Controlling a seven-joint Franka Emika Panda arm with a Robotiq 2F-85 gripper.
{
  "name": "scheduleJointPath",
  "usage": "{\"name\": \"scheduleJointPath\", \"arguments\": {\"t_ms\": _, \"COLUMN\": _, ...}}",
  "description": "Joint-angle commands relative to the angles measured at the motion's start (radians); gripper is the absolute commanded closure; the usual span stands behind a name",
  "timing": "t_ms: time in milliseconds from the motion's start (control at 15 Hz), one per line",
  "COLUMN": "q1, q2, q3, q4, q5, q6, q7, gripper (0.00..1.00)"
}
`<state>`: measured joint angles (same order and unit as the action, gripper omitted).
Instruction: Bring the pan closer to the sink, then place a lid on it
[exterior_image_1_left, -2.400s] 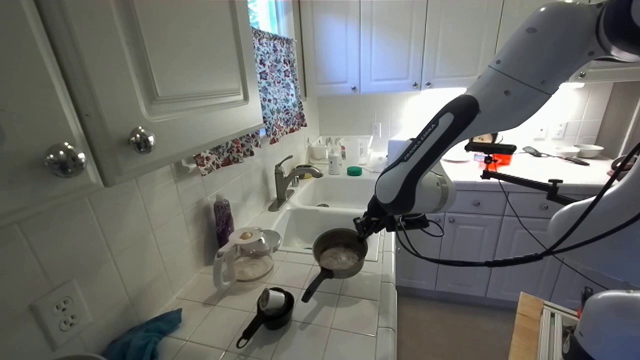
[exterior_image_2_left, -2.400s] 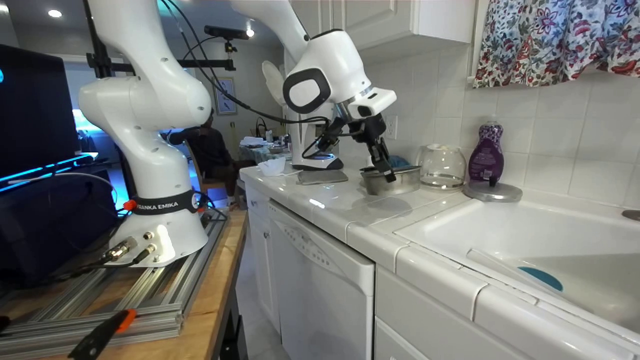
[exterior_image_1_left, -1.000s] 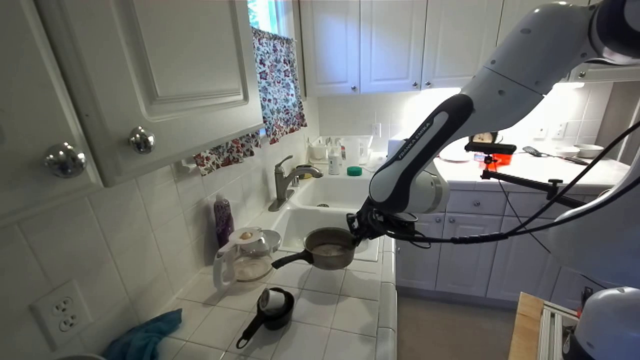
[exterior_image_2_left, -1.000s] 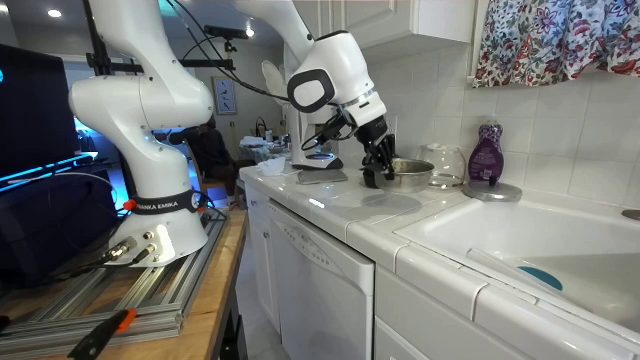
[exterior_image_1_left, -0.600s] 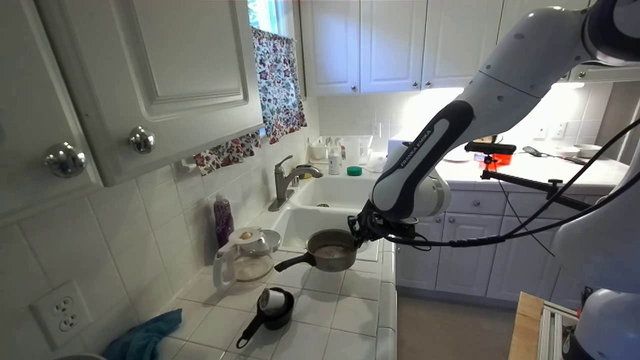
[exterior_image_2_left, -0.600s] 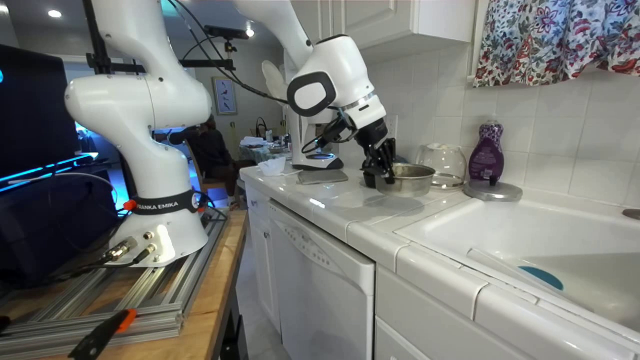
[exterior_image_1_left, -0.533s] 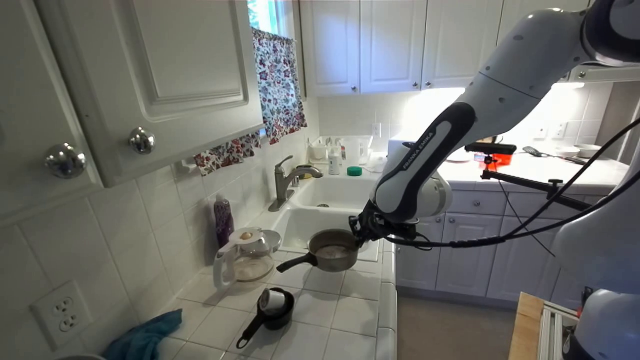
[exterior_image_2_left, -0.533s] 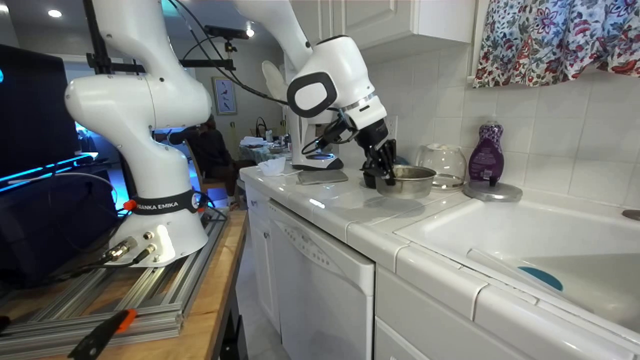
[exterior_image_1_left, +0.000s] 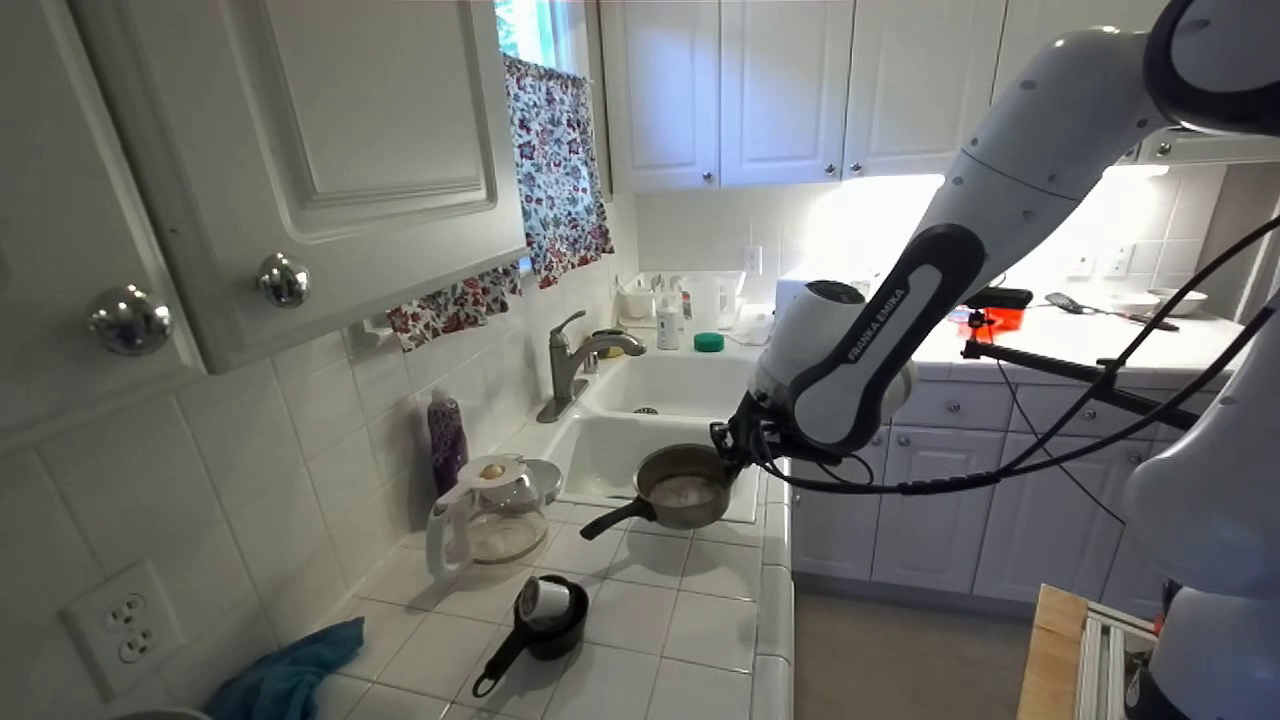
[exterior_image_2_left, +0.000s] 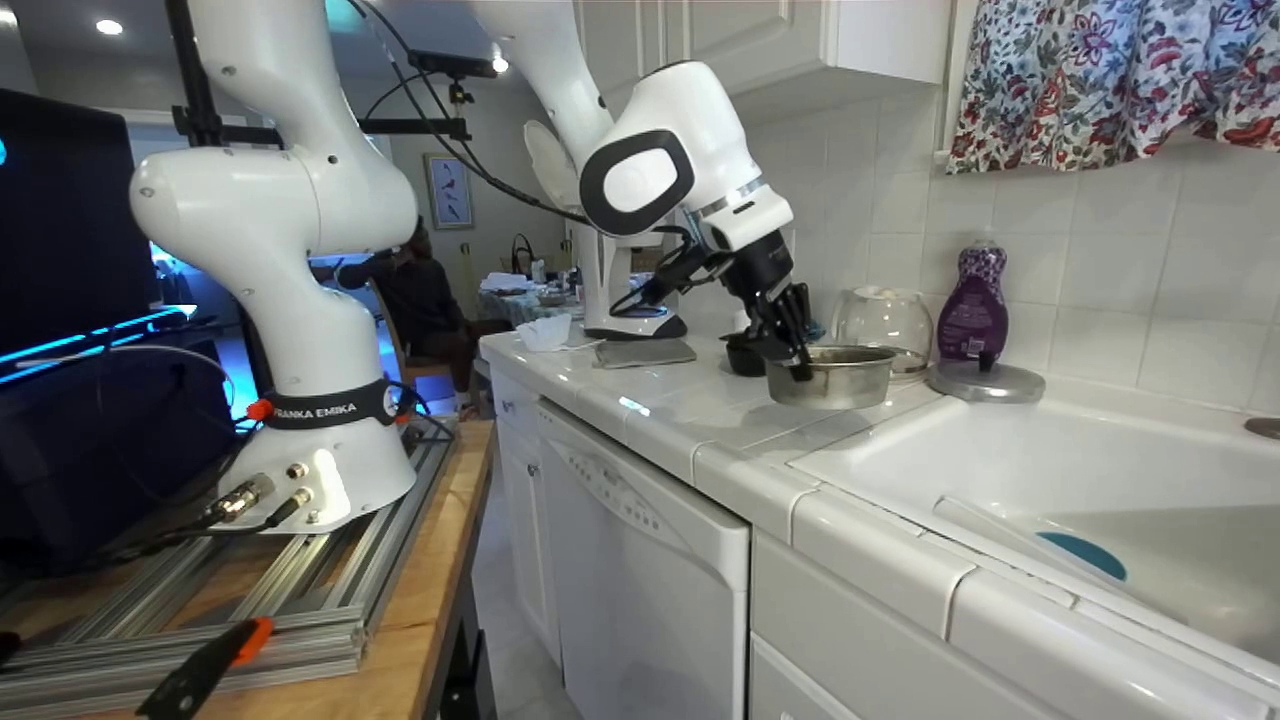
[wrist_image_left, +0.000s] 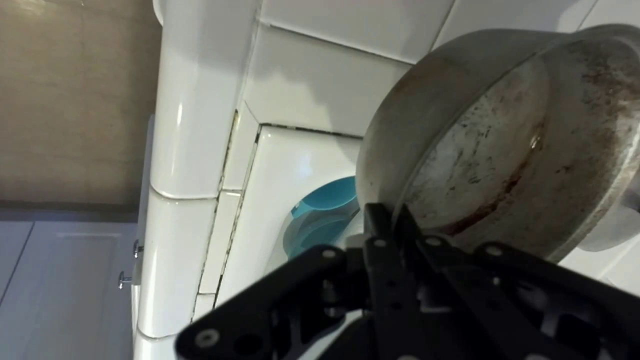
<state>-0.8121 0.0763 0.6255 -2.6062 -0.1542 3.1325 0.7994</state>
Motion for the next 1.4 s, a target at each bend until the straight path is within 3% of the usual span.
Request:
{"name": "scheduleJointPath", "arguments": {"t_ms": 0, "q1": 0.115, "q2": 0.051, "q3": -0.144, "q4": 0.070, "q5": -0.173, "q6": 0.033, "q7": 0.132, "gripper": 0.99}}
{"name": "scheduleJointPath", "arguments": {"t_ms": 267, "q1": 0.272, "q2": 0.170, "q3": -0.288, "q4": 0.180, "q5": -0.287, "q6": 0.050, "q7": 0.223, "gripper": 0.99}}
{"name": "scheduleJointPath", "arguments": {"t_ms": 400, "q1": 0.329, "q2": 0.287, "q3": -0.292, "q4": 0.253, "q5": -0.262, "q6": 0.095, "q7": 0.218, "gripper": 0.99}}
{"name": "scheduleJointPath", "arguments": {"t_ms": 467, "q1": 0.278, "q2": 0.157, "q3": -0.274, "q4": 0.159, "q5": -0.241, "q6": 0.039, "q7": 0.186, "gripper": 0.94}}
{"name": "scheduleJointPath", "arguments": {"t_ms": 733, "q1": 0.324, "q2": 0.282, "q3": -0.278, "q4": 0.234, "q5": -0.241, "q6": 0.077, "q7": 0.190, "gripper": 0.94}}
{"name": "scheduleJointPath", "arguments": {"t_ms": 1000, "q1": 0.362, "q2": 0.279, "q3": -0.309, "q4": 0.237, "q5": -0.246, "q6": 0.065, "q7": 0.195, "gripper": 0.99}}
{"name": "scheduleJointPath", "arguments": {"t_ms": 1267, "q1": 0.394, "q2": 0.312, "q3": -0.293, "q4": 0.257, "q5": -0.252, "q6": 0.038, "q7": 0.175, "gripper": 0.99}}
{"name": "scheduleJointPath", "arguments": {"t_ms": 1333, "q1": 0.473, "q2": 0.305, "q3": -0.326, "q4": 0.242, "q5": -0.054, "q6": 0.053, "q7": 0.015, "gripper": 0.99}}
